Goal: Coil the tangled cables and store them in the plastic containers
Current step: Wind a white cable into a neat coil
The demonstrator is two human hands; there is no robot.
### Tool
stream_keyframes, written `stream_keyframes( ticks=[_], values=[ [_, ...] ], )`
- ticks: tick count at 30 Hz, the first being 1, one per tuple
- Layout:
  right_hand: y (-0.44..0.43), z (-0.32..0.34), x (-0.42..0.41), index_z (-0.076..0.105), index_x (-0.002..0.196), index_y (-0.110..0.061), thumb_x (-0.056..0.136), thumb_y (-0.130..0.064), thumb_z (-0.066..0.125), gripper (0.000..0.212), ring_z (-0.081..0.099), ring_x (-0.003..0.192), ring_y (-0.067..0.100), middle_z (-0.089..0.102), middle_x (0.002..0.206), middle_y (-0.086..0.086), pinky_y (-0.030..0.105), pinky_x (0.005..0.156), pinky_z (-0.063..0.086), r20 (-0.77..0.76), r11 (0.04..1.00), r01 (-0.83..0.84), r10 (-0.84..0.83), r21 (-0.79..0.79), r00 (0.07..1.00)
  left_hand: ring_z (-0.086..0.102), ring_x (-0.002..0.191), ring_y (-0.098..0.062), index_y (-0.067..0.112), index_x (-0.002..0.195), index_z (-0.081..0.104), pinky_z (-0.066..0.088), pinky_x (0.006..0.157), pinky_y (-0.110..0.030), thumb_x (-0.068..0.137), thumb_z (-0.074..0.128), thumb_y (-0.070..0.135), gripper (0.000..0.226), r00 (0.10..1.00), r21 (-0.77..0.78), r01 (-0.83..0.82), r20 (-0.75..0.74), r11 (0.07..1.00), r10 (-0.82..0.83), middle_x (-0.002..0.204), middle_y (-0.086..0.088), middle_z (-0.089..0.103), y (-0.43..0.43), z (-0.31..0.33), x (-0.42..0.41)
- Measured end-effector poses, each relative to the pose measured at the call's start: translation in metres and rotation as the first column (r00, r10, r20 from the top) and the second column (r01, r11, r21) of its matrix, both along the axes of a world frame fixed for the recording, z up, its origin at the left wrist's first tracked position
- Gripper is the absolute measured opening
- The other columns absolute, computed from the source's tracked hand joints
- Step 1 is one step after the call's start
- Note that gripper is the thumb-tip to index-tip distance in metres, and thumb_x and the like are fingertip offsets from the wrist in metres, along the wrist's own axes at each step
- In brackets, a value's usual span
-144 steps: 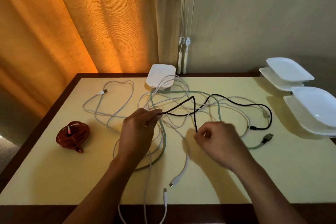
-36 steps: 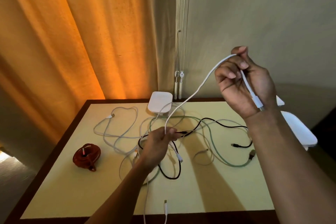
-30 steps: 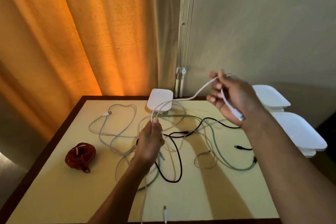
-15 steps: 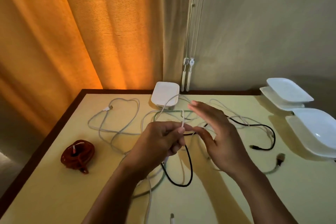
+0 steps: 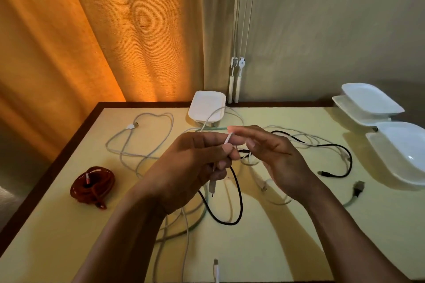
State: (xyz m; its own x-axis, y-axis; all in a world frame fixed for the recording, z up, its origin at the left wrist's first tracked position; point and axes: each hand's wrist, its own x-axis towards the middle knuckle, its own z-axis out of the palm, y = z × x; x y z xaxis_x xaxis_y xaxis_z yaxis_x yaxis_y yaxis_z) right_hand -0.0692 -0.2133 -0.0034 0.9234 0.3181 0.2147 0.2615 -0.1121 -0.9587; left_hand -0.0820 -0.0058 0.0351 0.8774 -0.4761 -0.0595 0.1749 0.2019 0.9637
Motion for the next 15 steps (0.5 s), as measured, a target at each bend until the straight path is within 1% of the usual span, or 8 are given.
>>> stream_keyframes(
  ticks=[2,4,6,8,11,13,14,15],
  values=[
    [0.003,-0.005,-0.002,0.069,0.127,-0.023,0.102,-0.018,0.052,0.03,0.063,0.123,0.014,0.071,0.122,0.003,0.035,0.103,0.049,-0.051,0.997,0.056,-0.053,0.051,0.997,0.061,0.076,-0.016,-0.005,0.12,0.069,0.053,0.066,-0.025,0.096,0.056,0.005,0.029,0.999,-0.081,0.024,0.029,0.996,-0.022,0.094,-0.014,0.07,0.0,0.002,-0.002],
    [0.009,-0.009,-0.004,0.076,0.111,-0.025,0.1,-0.017,0.056,0.024,0.071,0.096,0.016,0.074,0.097,0.013,0.032,0.091,0.055,-0.041,0.993,0.112,-0.11,0.034,0.993,0.073,0.088,-0.021,-0.004,0.118,0.068,0.061,0.079,-0.031,0.094,0.056,0.007,0.028,1.0,-0.206,-0.024,-0.003,0.978,0.024,0.101,-0.017,0.074,-0.003,0.005,-0.003],
    [0.017,-0.011,-0.009,0.075,0.091,-0.019,0.103,-0.013,0.053,0.025,0.064,0.067,0.02,0.064,0.07,0.012,0.034,0.075,0.056,-0.02,0.994,0.11,-0.111,-0.016,0.994,0.076,0.098,-0.027,-0.002,0.115,0.067,0.062,0.086,-0.034,0.09,0.054,0.009,0.031,0.995,-0.32,-0.1,-0.047,0.942,0.089,0.106,-0.02,0.076,-0.009,0.005,-0.003],
    [0.025,-0.009,-0.014,0.066,0.076,-0.023,0.105,-0.013,0.052,0.034,0.054,0.054,0.016,0.057,0.059,0.0,0.03,0.062,0.049,0.035,0.985,0.118,-0.115,-0.123,0.993,0.073,0.109,-0.031,-0.001,0.114,0.067,0.059,0.094,-0.037,0.091,0.052,0.011,0.031,0.984,-0.424,-0.176,-0.07,0.889,0.161,0.111,-0.021,0.075,-0.016,0.002,-0.002],
    [0.035,-0.002,-0.026,0.063,0.074,-0.023,0.103,-0.023,0.056,0.031,0.053,0.053,0.008,0.057,0.058,-0.008,0.031,0.059,0.045,0.157,0.935,0.163,-0.118,-0.316,0.981,0.068,0.12,-0.029,0.001,0.117,0.065,0.052,0.105,-0.04,0.093,0.051,0.014,0.031,0.958,-0.522,-0.277,-0.09,0.806,0.271,0.119,-0.019,0.073,-0.021,-0.004,0.001],
    [0.038,0.0,-0.034,0.069,0.09,-0.025,0.103,-0.03,0.057,0.018,0.059,0.066,0.009,0.063,0.07,-0.009,0.032,0.067,0.05,0.235,0.88,0.174,-0.074,-0.442,0.969,0.067,0.122,-0.027,0.002,0.122,0.064,0.05,0.108,-0.039,0.095,0.051,0.015,0.033,0.939,-0.503,-0.323,-0.066,0.802,0.337,0.123,-0.017,0.072,-0.021,-0.008,0.004],
    [0.037,0.0,-0.037,0.07,0.103,-0.026,0.103,-0.033,0.055,0.016,0.062,0.075,0.009,0.068,0.08,-0.01,0.031,0.072,0.051,0.266,0.836,0.191,-0.057,-0.514,0.962,0.067,0.123,-0.025,0.002,0.124,0.064,0.049,0.108,-0.038,0.095,0.052,0.016,0.034,0.927,-0.455,-0.347,-0.031,0.82,0.375,0.124,-0.015,0.073,-0.02,-0.01,0.005],
    [0.036,0.001,-0.04,0.069,0.114,-0.027,0.103,-0.035,0.053,0.021,0.064,0.085,0.009,0.071,0.093,-0.01,0.033,0.077,0.053,0.308,0.781,0.225,-0.044,-0.583,0.95,0.067,0.123,-0.023,0.003,0.125,0.064,0.049,0.109,-0.036,0.095,0.053,0.016,0.034,0.909,-0.377,-0.376,0.028,0.846,0.416,0.123,-0.013,0.074,-0.019,-0.013,0.006]
  ],
)
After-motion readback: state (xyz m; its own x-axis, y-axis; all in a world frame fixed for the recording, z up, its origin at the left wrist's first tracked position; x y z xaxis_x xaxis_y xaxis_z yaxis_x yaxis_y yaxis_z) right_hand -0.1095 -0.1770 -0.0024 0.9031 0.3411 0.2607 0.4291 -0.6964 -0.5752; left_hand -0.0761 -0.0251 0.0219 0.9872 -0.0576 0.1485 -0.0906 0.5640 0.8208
